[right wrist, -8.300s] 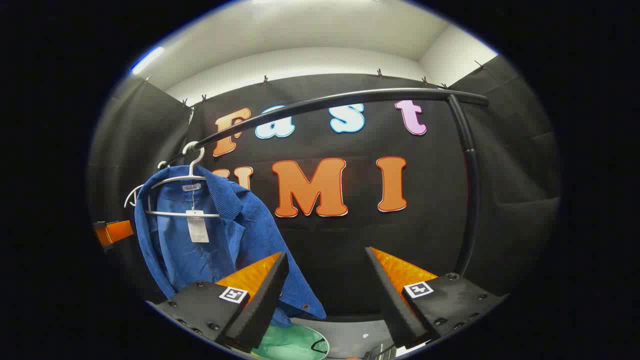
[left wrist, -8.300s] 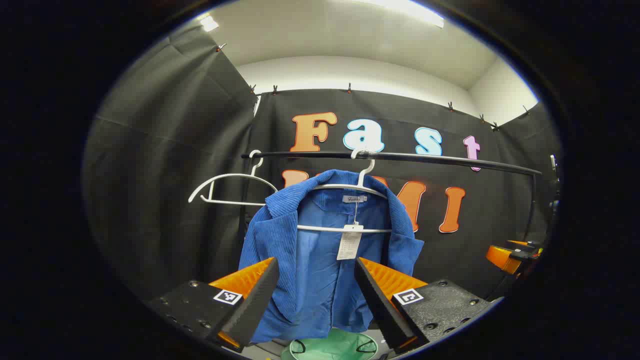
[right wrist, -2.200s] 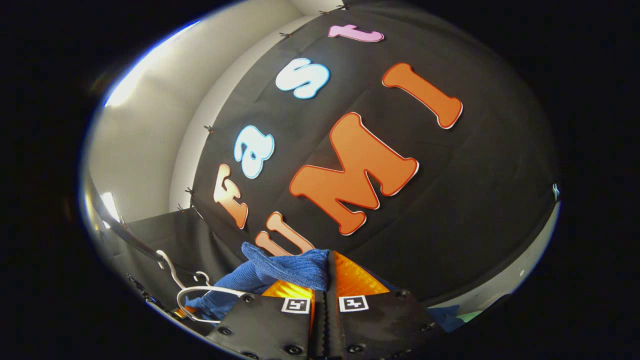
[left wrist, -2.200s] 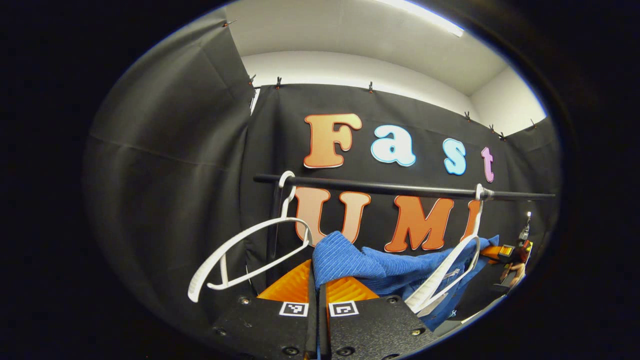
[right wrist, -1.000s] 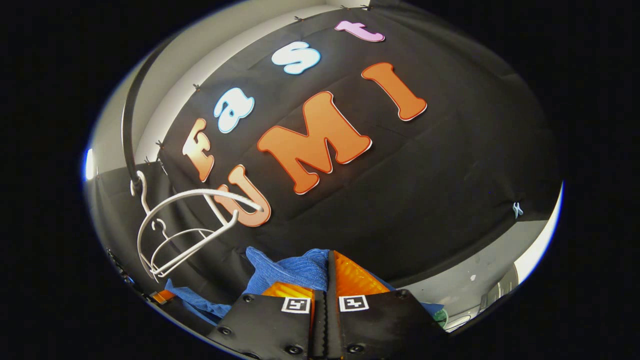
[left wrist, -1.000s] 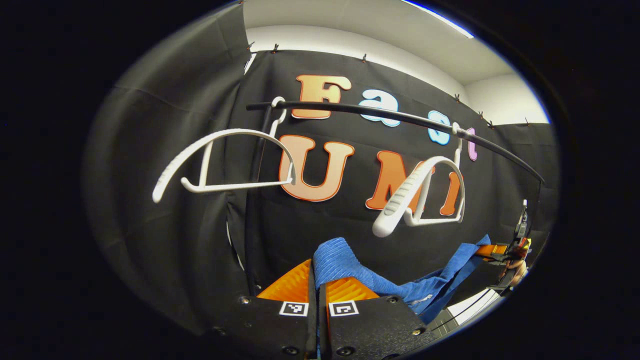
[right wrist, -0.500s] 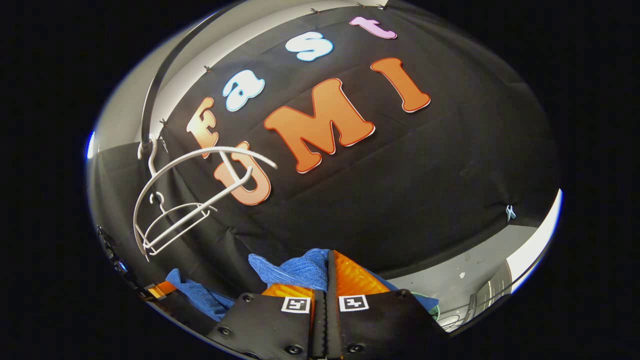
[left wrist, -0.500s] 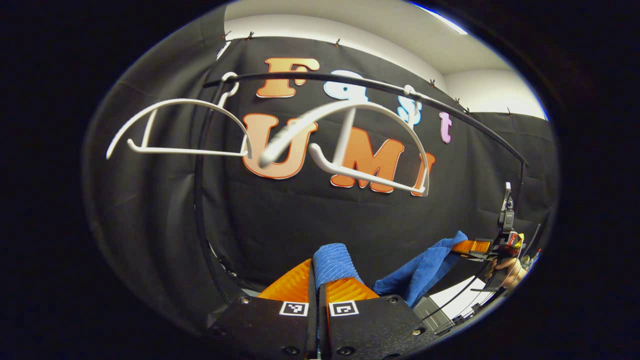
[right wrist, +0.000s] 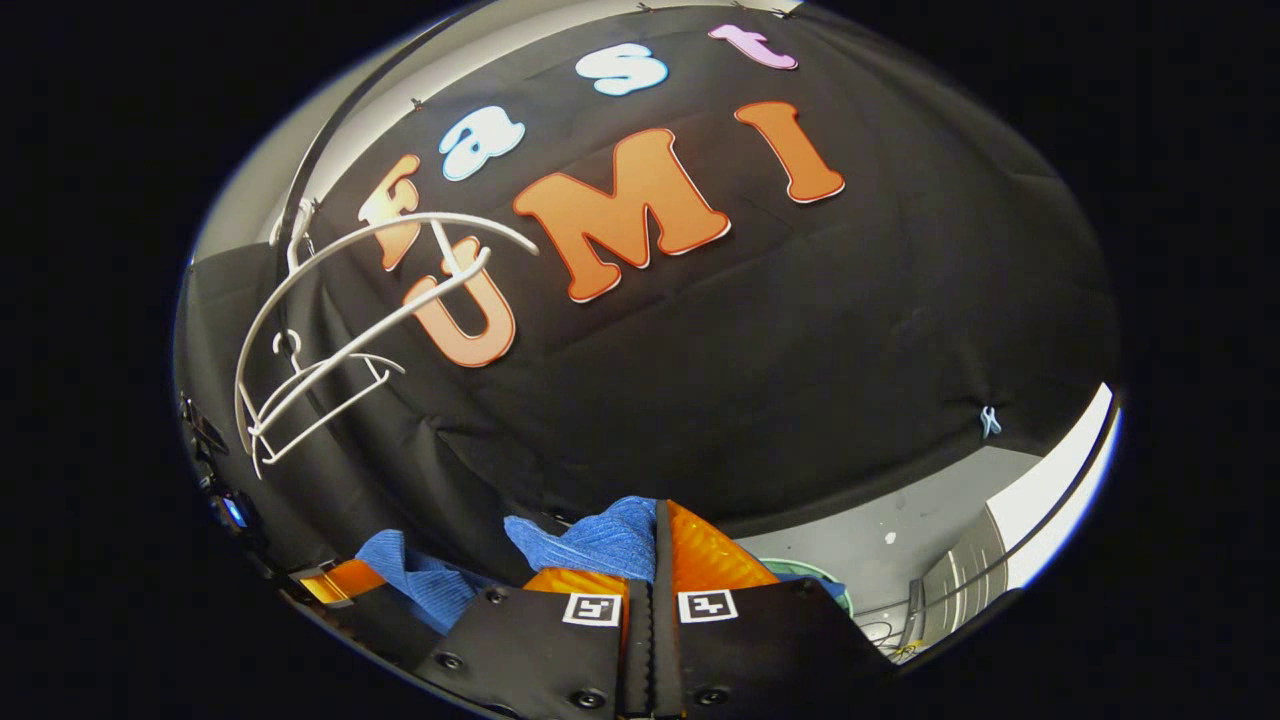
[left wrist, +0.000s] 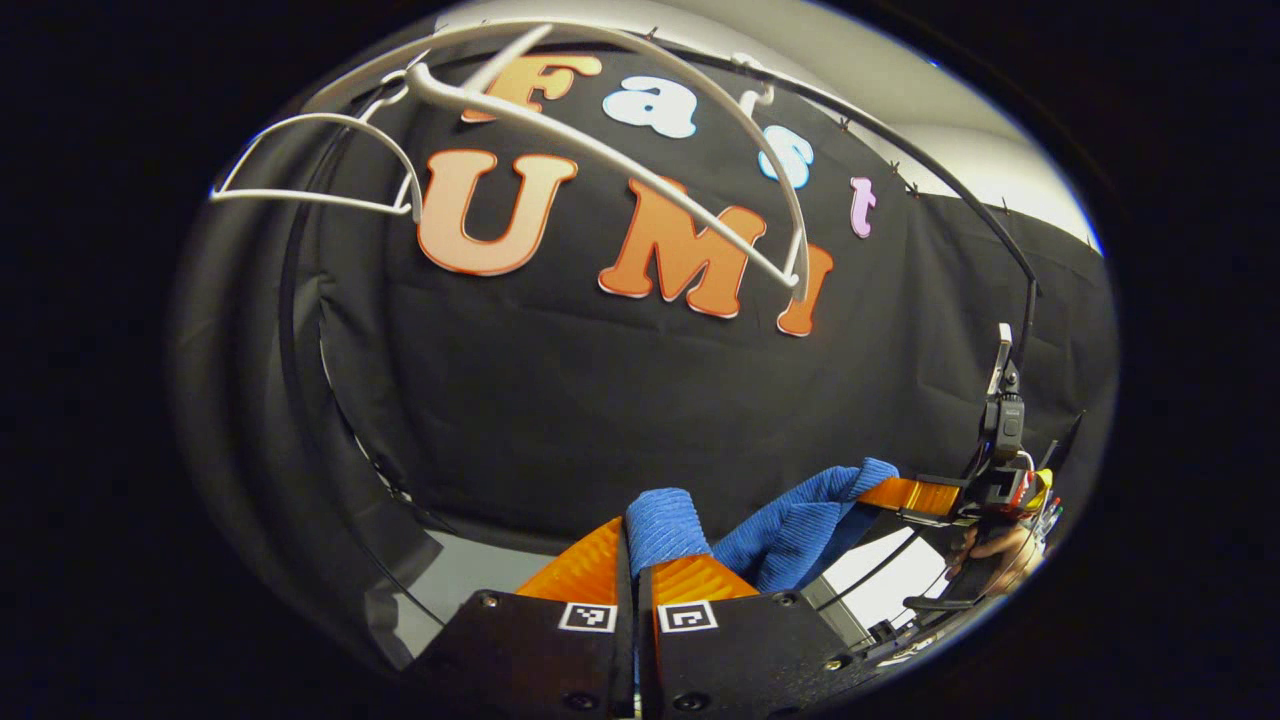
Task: Grasp the clothes on the hanger with both hands and then place them into the laundry hamper below.
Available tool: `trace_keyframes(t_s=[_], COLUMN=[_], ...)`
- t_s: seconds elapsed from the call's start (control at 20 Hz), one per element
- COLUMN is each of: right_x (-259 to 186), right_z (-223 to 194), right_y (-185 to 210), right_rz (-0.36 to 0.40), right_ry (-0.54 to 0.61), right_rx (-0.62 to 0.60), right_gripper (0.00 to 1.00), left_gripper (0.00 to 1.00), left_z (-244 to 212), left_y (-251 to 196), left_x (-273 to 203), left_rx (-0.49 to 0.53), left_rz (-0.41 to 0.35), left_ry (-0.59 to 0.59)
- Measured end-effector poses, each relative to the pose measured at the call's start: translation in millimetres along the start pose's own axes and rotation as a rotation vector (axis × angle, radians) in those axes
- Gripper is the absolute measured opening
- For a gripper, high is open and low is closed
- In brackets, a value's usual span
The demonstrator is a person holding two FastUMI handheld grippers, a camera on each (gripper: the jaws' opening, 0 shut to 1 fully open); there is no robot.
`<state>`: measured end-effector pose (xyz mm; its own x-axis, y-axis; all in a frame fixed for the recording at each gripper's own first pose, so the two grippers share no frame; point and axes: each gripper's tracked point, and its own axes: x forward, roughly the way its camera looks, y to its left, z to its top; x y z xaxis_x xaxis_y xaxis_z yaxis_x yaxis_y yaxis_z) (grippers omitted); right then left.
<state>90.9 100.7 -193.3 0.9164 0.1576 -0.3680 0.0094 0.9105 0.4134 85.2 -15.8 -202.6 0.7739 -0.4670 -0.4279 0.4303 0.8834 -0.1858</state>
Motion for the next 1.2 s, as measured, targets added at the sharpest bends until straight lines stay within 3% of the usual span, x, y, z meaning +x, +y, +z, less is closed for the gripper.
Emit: trace_keyframes(t_s=[0.45,1.2], right_x=[12,46], right_z=[-58,-155], right_y=[-38,-108], right_rz=[-0.098,-0.224], right_ry=[0.108,0.342], right_rx=[-0.024,-0.051], right_gripper=[0.08,0.08], left_gripper=[0.02,0.02], left_z=[-55,-169], left_y=[-11,9], left_x=[38,90], left_rx=[0.02,-0.01], left_rz=[-0.005,0.077], left_ry=[0.173,0.457])
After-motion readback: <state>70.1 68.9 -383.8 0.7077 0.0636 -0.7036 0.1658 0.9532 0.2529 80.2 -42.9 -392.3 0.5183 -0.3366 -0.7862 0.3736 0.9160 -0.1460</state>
